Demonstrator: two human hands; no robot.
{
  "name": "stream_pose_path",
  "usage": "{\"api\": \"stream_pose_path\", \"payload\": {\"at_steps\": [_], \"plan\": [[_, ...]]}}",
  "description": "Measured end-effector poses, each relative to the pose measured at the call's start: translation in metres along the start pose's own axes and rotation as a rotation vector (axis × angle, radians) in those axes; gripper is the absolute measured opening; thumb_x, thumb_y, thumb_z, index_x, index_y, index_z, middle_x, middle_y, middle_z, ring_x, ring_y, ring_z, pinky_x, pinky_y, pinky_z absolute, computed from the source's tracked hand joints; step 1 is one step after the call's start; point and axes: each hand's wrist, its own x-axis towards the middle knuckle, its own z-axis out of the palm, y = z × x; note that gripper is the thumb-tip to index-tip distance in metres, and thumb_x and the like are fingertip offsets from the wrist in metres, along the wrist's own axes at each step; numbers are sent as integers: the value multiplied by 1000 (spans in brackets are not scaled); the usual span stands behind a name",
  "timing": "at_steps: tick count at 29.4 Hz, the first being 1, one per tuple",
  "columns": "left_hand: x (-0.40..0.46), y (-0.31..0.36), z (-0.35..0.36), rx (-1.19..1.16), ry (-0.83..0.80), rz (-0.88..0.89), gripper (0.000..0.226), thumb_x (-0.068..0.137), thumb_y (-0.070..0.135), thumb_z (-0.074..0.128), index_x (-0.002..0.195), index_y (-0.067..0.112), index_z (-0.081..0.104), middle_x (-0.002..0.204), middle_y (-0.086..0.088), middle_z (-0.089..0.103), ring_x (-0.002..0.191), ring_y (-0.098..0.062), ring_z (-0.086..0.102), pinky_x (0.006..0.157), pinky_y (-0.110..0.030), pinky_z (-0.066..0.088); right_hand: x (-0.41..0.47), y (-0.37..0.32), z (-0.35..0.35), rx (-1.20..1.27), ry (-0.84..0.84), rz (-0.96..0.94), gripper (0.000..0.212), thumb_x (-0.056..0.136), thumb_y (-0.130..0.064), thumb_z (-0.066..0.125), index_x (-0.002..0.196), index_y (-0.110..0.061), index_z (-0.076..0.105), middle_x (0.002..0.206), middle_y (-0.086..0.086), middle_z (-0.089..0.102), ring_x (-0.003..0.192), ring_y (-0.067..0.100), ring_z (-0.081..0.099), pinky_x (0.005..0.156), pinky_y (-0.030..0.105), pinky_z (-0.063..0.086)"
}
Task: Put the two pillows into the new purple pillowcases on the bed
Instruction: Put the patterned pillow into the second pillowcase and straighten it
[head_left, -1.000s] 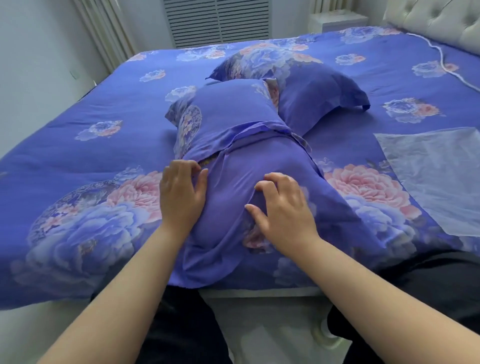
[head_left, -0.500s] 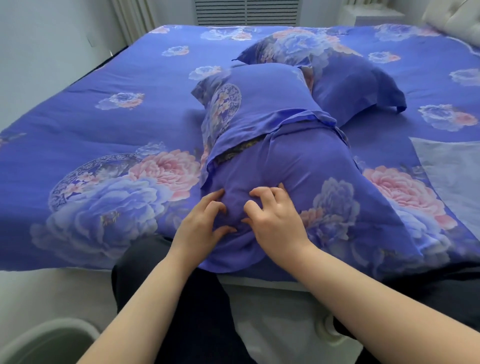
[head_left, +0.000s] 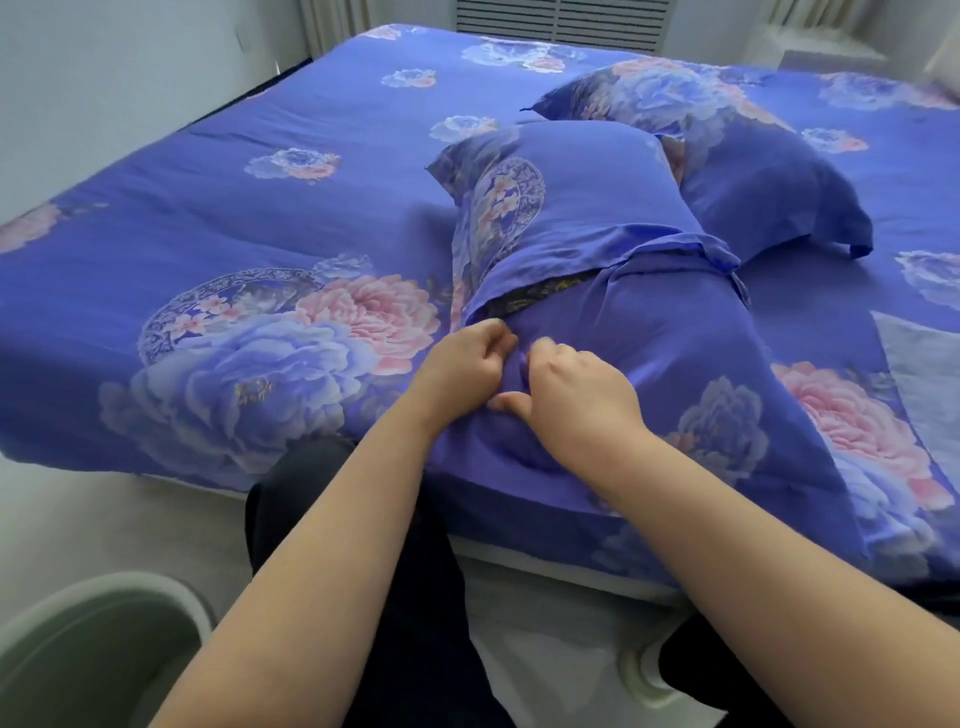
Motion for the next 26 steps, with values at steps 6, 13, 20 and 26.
{"api": "stream_pose_path", "payload": {"at_steps": [6, 13, 20, 26], "plan": [[-19, 6, 5, -98, 307, 106, 13, 87, 27, 64, 78, 19, 59, 75, 8, 56, 69, -5, 49, 71, -19, 40, 13, 42, 1, 380, 147, 145, 29, 98, -33, 45, 94, -7, 56, 98, 17, 66, 94, 39, 56, 68, 38, 34], [-87, 5, 47, 300, 514, 355, 32, 91, 34, 63, 114, 12, 68, 114, -1, 66, 104, -24, 60, 90, -37, 47, 22, 55, 11, 643, 68, 156, 31, 98, -26, 46, 73, -9, 50, 70, 2, 54, 76, 27, 52, 64, 34, 33], [-69, 14, 68, 387, 250, 369, 67, 68, 38, 75, 123, 4, 58, 129, -12, 57, 120, -25, 52, 101, -32, 39, 20, 65, -12, 663, -64, 108, 24, 95, -25, 53, 82, -8, 64, 73, 3, 63, 74, 20, 55, 71, 35, 43], [-47, 16, 75, 513, 180, 277, 47, 55, 17, 67, 101, 13, 59, 98, -5, 62, 88, -28, 58, 72, -35, 45, 48, 56, -39, 175, 9, -84, 27, 93, -38, 50, 83, -17, 64, 96, 4, 69, 92, 28, 58, 70, 34, 43]]}}
